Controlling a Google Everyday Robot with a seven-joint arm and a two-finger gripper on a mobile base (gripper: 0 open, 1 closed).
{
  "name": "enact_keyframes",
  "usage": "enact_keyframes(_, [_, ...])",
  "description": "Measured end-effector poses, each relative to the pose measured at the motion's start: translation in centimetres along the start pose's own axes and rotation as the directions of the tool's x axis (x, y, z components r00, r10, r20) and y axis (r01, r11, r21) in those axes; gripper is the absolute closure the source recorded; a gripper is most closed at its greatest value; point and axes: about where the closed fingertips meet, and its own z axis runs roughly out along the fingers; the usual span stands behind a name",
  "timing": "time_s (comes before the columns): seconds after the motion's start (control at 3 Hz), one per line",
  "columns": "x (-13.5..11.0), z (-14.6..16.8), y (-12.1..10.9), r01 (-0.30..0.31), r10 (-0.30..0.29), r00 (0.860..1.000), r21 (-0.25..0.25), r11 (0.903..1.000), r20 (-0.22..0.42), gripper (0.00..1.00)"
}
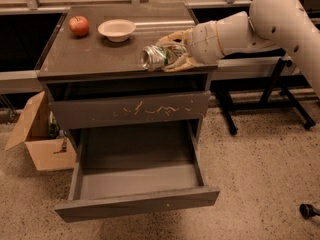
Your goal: Pick 7up can from middle drawer and place on counter
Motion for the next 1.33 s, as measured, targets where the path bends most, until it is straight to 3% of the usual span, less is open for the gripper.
enact_keyframes(0.33, [0.0,0.0,0.0,0.000,0.000,1.000,0.000,1.0000,0.000,1.00])
enact_keyframes(1.33, [4.5,4.6,-5.5,-0.045,0.045,0.999,0.010,0.9989,-0.010,1.00])
